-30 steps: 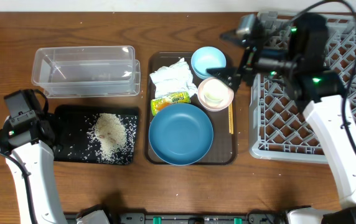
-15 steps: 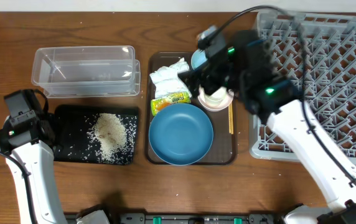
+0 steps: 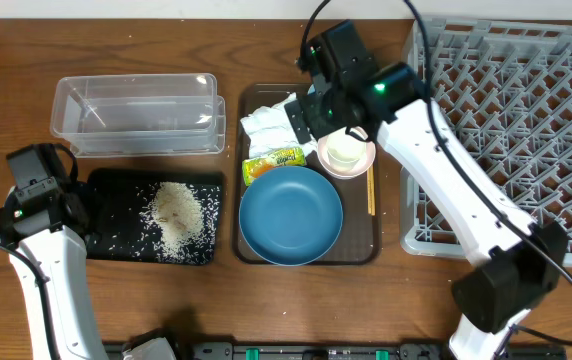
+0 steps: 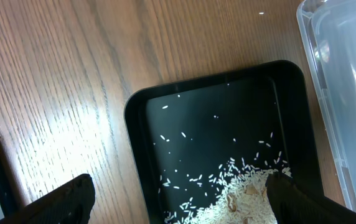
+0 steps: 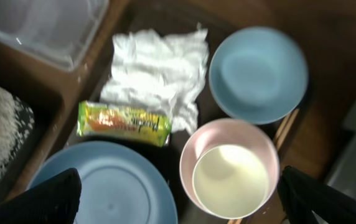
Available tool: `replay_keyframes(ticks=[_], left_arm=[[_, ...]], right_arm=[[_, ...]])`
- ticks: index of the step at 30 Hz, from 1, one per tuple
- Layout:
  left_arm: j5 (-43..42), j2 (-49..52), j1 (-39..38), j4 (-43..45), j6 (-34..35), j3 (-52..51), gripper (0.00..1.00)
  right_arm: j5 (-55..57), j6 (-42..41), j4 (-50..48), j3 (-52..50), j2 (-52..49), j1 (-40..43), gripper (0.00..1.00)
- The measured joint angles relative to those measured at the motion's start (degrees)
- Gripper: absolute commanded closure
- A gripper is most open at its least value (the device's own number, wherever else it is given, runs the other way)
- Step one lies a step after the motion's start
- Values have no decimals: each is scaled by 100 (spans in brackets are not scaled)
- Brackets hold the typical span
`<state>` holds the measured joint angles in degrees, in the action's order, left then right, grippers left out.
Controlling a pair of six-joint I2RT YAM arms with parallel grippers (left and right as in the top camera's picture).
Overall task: Sort waste into correct bins and load items into the dishwasher rack
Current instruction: 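Reach the right gripper toward the cream cup in the pink bowl, then grasp the cream cup rim with the right gripper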
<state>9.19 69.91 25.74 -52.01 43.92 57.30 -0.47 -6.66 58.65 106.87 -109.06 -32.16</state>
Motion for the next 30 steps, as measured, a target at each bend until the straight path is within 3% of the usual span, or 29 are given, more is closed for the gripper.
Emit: replay_keyframes(ticks=[4, 7, 10, 22, 27, 30], left_arm=[[0, 0, 0, -2, 0, 0, 9], [0, 0, 0, -2, 0, 0, 10], [0, 0, 0, -2, 0, 0, 10], [0, 0, 0, -2, 0, 2, 10], [0, 0, 0, -2, 0, 0, 10], [0, 0, 0, -2, 0, 0, 10]], right_arm=[[-107, -39, 61, -24, -66, -9, 4], [-22, -238, -17, -90, -70, -7, 20], [157, -636, -22, -160, -118, -4, 29], [376, -1285, 144, -240, -1224, 0, 44], [400, -1357, 188, -282, -1338, 0, 54], [417, -1373, 179, -280, -1329, 0, 66]])
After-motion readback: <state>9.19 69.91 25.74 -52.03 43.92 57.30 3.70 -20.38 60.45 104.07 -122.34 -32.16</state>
